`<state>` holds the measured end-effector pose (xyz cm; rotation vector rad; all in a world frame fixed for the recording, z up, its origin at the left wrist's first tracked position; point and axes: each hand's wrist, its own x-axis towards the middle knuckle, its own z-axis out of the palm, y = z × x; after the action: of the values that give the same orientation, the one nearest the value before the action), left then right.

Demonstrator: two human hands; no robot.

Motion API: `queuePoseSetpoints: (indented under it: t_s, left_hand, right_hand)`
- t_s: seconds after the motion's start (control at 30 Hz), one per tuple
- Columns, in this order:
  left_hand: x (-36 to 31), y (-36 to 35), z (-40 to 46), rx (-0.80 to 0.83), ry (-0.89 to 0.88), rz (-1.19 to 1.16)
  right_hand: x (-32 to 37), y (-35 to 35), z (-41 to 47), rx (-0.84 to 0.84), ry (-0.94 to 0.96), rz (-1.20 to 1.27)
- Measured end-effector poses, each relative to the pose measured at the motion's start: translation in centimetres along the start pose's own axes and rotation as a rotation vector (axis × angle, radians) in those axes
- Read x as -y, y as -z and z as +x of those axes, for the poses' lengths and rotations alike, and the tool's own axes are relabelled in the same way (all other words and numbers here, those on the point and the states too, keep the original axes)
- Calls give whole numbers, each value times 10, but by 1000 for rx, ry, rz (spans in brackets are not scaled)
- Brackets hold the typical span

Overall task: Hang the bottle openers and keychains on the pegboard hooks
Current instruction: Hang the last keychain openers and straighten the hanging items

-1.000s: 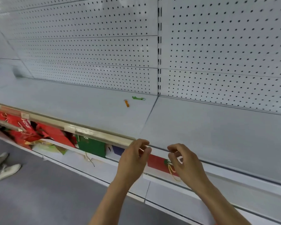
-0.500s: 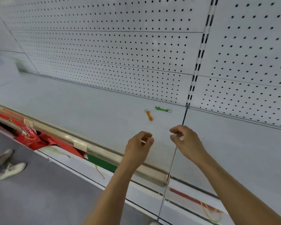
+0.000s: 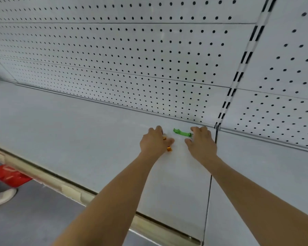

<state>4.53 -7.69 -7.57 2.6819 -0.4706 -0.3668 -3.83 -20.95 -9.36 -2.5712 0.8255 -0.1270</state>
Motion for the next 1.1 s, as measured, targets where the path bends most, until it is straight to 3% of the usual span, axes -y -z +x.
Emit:
queuePoseSetpoints:
  t_s: [0.13,0.33,0.43,0.57,0.67,0.73,0.87,0.97,1.1]
  left_hand:
    - [3,6,8,-20,-32,-9]
    - [1,6,-15,-53,-363,570]
    - [9,11,-27,-67,-237,288]
    - [19,7,-72,-102,109,-541]
    - [16,1,-120,-53,260,-972]
    - [13,-3,-154,-25,245,-1016]
    - [13,-23,-217,35,72,-812]
    - [7,-25,-254,3,-22,-729]
    - [-12,-23,-298,1,-208,-660]
  right_hand:
    - [2,1,8,18,27,-10]
    - [1,2,-10,-44,149,-210]
    - [1,6,-27,-64,213,-308]
    - [-6,14,-58,-64,274,-346]
    - [-12,18,-85,-19,274,-262]
    - [-18,21,-106,19,268,-186]
    - [-33,29,-149,98,210,-68]
    - [-41,47,-185,124,30,346]
    - [-50,84,-242,304,-88,762]
